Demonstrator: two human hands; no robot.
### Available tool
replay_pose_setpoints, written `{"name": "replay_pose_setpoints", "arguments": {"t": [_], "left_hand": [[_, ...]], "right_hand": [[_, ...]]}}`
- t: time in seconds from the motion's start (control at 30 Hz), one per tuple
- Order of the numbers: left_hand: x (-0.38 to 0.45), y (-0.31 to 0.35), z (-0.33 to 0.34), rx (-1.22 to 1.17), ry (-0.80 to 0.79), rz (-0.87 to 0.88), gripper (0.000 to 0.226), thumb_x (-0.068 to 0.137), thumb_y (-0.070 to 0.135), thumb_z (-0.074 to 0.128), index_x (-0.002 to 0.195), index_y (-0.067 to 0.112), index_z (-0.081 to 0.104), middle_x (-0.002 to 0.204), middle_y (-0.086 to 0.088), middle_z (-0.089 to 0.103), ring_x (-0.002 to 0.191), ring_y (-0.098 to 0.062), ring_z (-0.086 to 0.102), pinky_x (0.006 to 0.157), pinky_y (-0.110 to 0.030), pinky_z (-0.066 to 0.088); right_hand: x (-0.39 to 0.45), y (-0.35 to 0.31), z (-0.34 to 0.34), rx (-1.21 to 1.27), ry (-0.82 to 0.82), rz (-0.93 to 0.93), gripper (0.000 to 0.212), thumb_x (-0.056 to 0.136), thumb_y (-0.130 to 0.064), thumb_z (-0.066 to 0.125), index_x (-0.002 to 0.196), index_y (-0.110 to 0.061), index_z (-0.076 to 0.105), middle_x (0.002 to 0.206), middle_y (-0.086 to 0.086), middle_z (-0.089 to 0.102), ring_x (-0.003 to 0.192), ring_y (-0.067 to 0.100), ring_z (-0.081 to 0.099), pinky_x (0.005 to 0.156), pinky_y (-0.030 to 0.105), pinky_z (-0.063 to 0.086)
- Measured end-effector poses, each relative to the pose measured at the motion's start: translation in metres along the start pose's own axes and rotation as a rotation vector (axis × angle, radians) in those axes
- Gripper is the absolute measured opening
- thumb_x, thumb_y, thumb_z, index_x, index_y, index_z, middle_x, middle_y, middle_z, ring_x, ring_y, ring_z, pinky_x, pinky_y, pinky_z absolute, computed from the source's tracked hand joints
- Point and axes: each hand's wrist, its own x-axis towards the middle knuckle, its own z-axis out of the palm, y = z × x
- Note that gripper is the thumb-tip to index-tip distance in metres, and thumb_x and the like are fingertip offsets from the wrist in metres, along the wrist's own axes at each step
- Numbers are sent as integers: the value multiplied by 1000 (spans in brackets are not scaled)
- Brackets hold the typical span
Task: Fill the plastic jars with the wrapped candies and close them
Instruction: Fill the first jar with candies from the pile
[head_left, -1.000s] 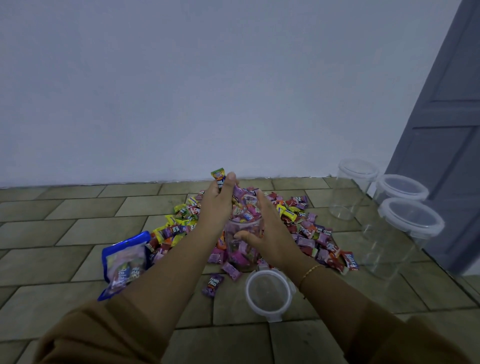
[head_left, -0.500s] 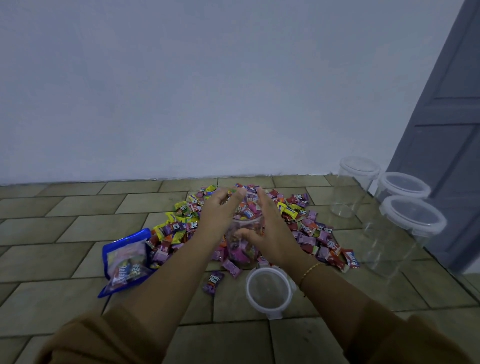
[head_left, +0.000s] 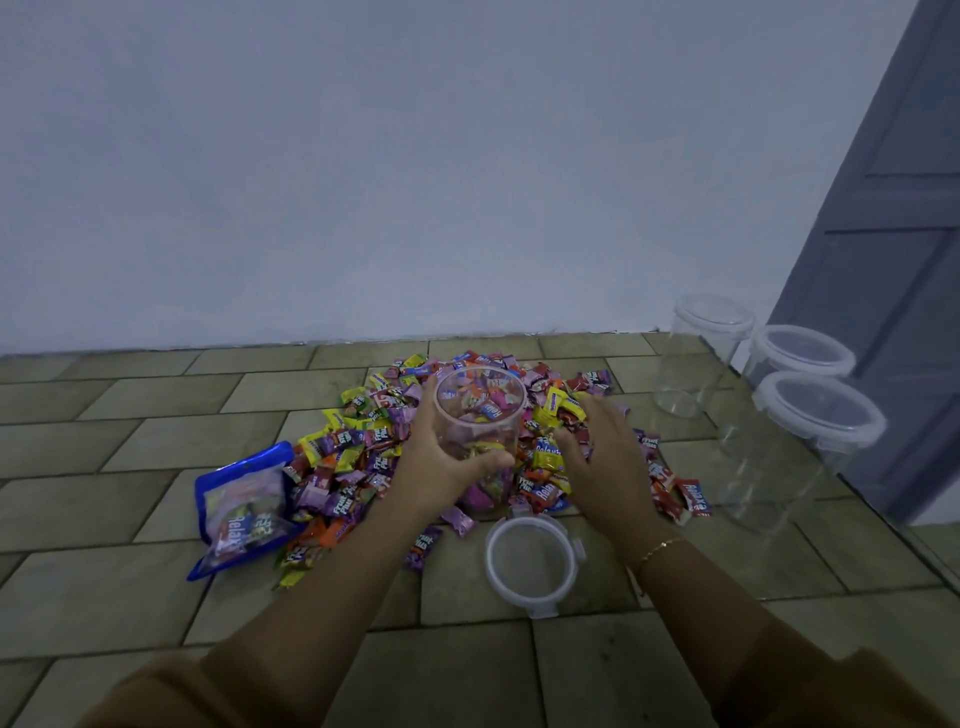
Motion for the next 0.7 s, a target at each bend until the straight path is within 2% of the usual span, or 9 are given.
{"name": "replay_pose_setpoints", "arguments": {"t": [0.07, 0.13, 0.23, 0.3, 0.43, 0.53, 0.63, 0.7], "left_hand": [[-6, -6, 4, 51, 18, 23, 98, 49, 45, 86, 130, 45, 33, 112, 27, 51, 108, 13, 52, 90, -12, 44], [-9, -9, 7, 63, 36, 26, 79, 54, 42, 82, 119, 46, 37, 109, 32, 51, 98, 21, 51, 80, -4, 43], [-8, -15, 8, 58, 39, 17, 93, 54, 48, 81, 133, 37, 33, 116, 34, 47, 106, 17, 47, 89, -12, 41], [-5, -17, 8, 62, 31, 9, 94, 54, 48, 81, 132, 38, 31, 119, 34, 46, 110, 14, 47, 92, -15, 41], [-3, -17, 7, 58, 16, 4, 91, 55, 44, 81, 129, 40, 29, 119, 34, 44, 110, 18, 44, 91, -12, 40], [-2, -19, 6, 55, 13, -4, 87, 56, 44, 81, 126, 44, 30, 118, 34, 45, 108, 20, 45, 90, -11, 41], [-2, -17, 6, 43, -3, -8, 85, 57, 40, 80, 125, 43, 29, 117, 34, 44, 107, 18, 45, 86, -7, 40], [0, -19, 5, 31, -12, -16, 88, 57, 39, 81, 128, 39, 28, 120, 30, 45, 113, 11, 46, 90, -11, 40]], "right_hand": [[-1, 16, 2, -228, -180, 113, 67, 91, -51, 47, 146, -18, 26, 154, 5, 23, 143, 25, 16, 114, 45, 18], [-5, 22, 5, -299, -334, 178, 78, 86, -62, 47, 147, -22, 20, 157, 1, 15, 144, 27, 8, 114, 50, 12], [-9, 21, 12, -330, -389, 152, 85, 82, -67, 47, 148, -23, 18, 156, 0, 17, 142, 26, 12, 114, 50, 18], [-8, 18, 16, -356, -412, 123, 84, 82, -65, 50, 148, -25, 17, 155, 0, 18, 142, 27, 14, 112, 52, 23], [2, 10, 21, -454, -513, 75, 68, 89, -53, 50, 146, -34, 19, 152, -1, 23, 139, 30, 22, 107, 54, 31], [10, 7, 26, -472, -586, 38, 59, 93, -32, 50, 144, -39, 22, 149, 9, 28, 133, 36, 31, 101, 54, 39], [14, 4, 26, -481, -590, -2, 59, 92, -9, 47, 144, -33, 30, 138, 16, 37, 122, 38, 42, 97, 47, 45], [15, 3, 23, -486, -536, -37, 55, 91, -2, 47, 140, -26, 39, 132, 16, 44, 118, 35, 47, 97, 42, 44]]}}
